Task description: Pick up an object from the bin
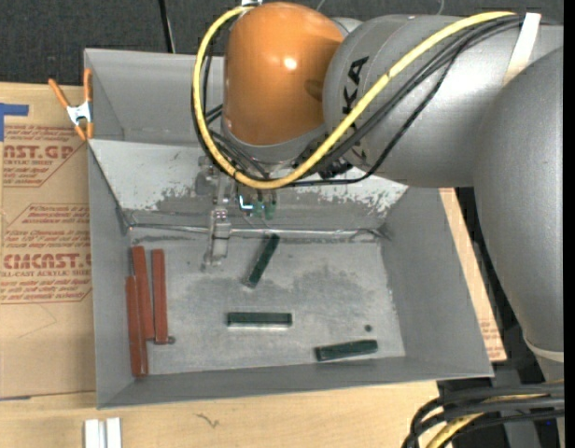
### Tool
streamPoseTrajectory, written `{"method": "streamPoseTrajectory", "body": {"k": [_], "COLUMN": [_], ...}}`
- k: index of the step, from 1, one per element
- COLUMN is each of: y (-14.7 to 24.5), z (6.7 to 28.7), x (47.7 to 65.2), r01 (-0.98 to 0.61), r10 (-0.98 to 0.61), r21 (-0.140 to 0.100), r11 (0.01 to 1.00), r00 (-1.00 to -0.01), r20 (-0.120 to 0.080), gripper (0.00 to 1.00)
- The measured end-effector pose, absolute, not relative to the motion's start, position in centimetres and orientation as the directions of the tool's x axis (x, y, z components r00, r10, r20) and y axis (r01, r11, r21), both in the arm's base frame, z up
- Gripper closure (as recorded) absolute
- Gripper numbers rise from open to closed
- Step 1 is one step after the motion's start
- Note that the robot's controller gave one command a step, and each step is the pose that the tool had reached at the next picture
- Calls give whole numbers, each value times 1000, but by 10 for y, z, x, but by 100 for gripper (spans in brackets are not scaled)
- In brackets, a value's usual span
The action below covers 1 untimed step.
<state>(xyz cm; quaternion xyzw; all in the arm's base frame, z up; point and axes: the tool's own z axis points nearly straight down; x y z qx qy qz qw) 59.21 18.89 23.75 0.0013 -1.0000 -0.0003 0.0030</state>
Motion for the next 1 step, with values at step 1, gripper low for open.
{"method": "streamPoseTrajectory", "body": {"k": [1], "y": [108], "z": [65], "x": [525], "r01": [-5], "r10": [-5], "r21": [-1], "r11": [1000], "r00": [-1000], "r20": [8], "gripper": [0]}}
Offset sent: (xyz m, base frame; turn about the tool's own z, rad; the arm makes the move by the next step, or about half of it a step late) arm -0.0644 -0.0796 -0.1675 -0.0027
